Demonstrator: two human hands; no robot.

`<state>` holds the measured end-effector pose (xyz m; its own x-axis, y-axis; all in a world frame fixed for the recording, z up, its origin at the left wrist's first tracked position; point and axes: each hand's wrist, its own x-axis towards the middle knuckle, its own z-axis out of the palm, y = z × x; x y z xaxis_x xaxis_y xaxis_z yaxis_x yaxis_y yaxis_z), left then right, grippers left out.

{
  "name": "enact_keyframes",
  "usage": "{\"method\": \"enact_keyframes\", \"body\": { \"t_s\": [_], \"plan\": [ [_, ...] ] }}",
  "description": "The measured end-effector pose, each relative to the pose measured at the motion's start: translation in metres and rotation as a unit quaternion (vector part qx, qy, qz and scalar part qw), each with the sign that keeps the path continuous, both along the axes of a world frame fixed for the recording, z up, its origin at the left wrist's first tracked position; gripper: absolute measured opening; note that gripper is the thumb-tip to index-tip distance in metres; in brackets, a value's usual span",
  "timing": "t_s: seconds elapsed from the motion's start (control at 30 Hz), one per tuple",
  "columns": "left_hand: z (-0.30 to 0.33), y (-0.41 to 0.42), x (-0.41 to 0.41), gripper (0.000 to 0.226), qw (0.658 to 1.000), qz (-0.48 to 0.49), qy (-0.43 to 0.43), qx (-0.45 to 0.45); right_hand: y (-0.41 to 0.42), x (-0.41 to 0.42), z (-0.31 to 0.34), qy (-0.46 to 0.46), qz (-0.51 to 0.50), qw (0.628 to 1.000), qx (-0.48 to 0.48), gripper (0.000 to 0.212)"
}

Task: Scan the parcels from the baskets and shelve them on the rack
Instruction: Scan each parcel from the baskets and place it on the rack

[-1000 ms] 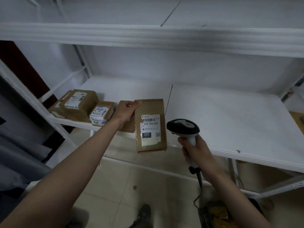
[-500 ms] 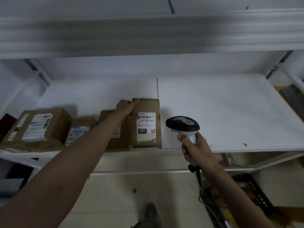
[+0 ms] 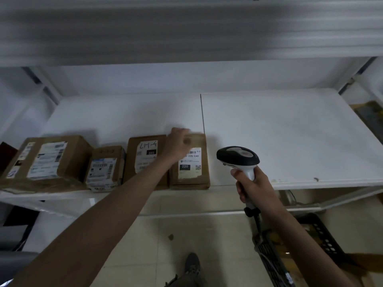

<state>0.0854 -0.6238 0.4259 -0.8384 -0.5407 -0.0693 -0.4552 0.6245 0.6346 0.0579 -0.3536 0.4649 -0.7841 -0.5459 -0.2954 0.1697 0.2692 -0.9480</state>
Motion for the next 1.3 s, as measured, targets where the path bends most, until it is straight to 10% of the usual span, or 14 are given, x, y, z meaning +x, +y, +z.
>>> {"method": "enact_keyframes", "body": {
  "t_s": [0.2, 0.67, 0.93, 1.3],
  "plan": [
    [-0.029, 0.051, 0.009, 0.068, 0.967, -0.183, -0.167, -0.054, 0.001, 0.006, -0.001, -0.001, 0.009, 1.000, 0.002, 0.018],
    [-0.011, 0.078, -0.016, 0.064, 0.976, -0.119, -0.164, -0.077, 0.088, 0.012, 0.000, 0.010, -0.047, 0.999, -0.010, 0.017],
    [-0.008, 0.226, -0.061, 0.026, 0.975, -0.215, -0.048, -0.001, 0.222, 0.013, -0.015, 0.029, -0.130, 0.990, 0.043, 0.009],
    [-0.071, 0.461, -0.076, 0.018, 0.917, -0.370, -0.150, 0.016, 0.447, 0.051, -0.086, -0.011, -0.311, 0.941, 0.132, 0.016]
  ]
}}
